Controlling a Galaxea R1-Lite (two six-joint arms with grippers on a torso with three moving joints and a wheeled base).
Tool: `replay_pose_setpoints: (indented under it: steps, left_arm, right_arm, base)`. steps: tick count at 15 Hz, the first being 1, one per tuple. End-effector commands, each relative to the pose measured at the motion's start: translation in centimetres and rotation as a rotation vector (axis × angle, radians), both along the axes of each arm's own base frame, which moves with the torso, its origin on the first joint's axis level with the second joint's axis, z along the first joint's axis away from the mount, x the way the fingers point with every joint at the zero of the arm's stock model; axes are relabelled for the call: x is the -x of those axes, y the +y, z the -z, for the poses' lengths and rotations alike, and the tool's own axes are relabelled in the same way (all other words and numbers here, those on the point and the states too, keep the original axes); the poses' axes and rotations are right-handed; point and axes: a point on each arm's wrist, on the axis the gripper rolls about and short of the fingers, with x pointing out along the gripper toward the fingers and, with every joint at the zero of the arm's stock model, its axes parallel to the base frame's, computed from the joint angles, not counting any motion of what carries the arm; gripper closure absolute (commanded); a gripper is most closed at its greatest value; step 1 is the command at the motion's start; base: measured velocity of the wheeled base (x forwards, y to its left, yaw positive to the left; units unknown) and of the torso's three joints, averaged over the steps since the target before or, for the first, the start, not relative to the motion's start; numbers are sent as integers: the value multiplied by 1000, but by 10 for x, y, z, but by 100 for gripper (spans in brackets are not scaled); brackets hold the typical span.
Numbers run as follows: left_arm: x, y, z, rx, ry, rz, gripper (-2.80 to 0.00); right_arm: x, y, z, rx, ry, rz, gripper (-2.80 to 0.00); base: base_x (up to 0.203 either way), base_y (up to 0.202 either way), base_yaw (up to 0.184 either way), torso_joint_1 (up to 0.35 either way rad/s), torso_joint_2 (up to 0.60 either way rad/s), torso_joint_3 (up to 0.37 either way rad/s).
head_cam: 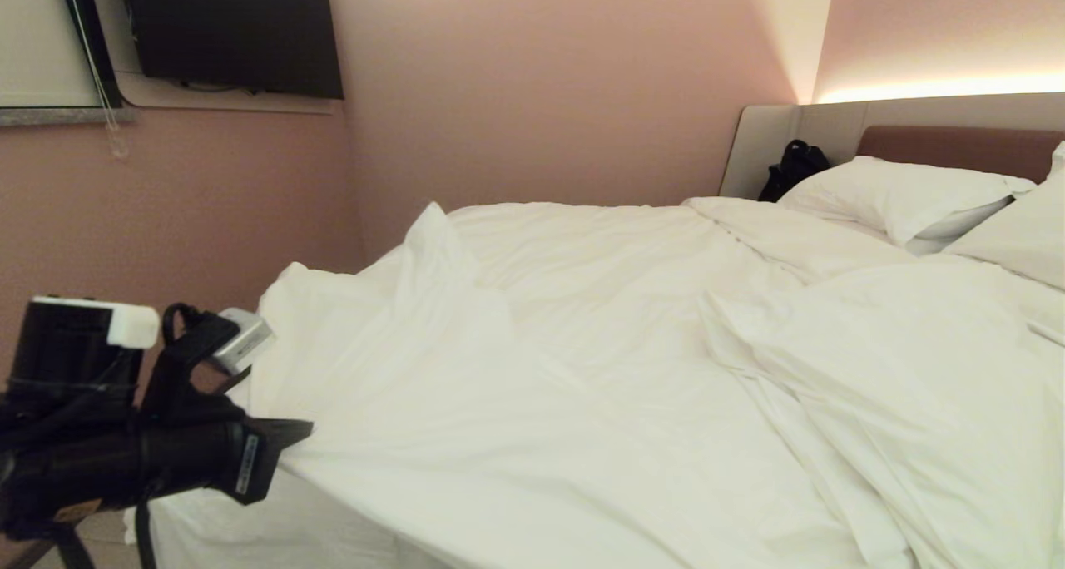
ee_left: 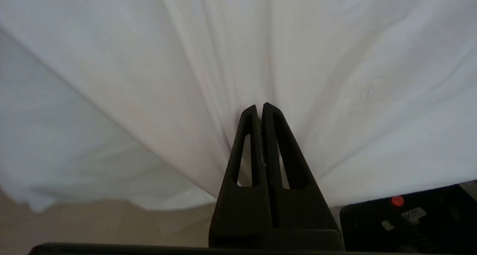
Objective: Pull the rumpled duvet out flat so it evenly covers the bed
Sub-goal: Hold the folded corner of the quilt
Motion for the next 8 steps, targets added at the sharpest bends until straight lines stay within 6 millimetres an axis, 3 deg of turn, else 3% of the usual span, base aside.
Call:
replay_pose_setpoints:
  steps: [1,5,8]
  left_arm:
    - [29,12,0,3,-33,-50,0]
    - [69,21,9,-8,-50,-121,0]
    - [92,22,20,-20,37,-155,0]
  right_arm:
    - [0,0,0,0,1,-1,0]
    - [0,0,0,0,1,0,0]
    - [0,0,0,0,1,-2,0]
  base:
    - [0,0,0,0,0,0]
    - [0,0,0,0,0,0]
    - [0,0,0,0,0,0]
